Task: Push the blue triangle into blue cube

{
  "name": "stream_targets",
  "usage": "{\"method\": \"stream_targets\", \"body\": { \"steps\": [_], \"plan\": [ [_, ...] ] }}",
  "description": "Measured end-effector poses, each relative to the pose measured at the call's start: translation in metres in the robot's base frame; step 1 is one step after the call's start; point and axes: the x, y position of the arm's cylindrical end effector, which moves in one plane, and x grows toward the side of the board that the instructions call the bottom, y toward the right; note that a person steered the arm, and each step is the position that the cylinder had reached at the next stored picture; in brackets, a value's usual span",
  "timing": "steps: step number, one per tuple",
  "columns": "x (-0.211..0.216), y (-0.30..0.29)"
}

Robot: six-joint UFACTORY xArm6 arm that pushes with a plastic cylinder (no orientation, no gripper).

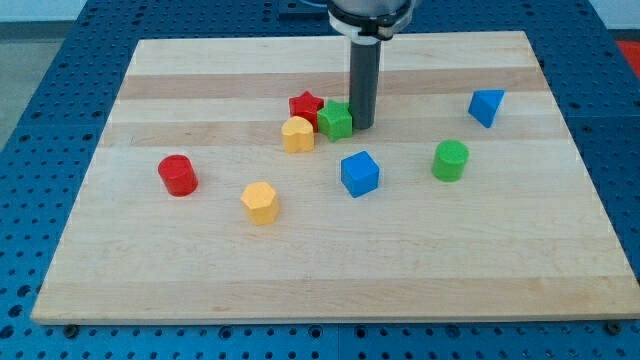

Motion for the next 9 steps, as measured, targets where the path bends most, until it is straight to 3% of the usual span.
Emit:
{"method": "stream_targets", "body": {
  "steps": [2, 4, 5, 6, 8, 9],
  "plan": [
    [-0.058, 0.064],
    [-0.038, 0.195],
    [-0.01, 0.187],
    [0.012, 0.143],
    [0.028, 0.087],
    [0.028, 0.107]
  ]
}}
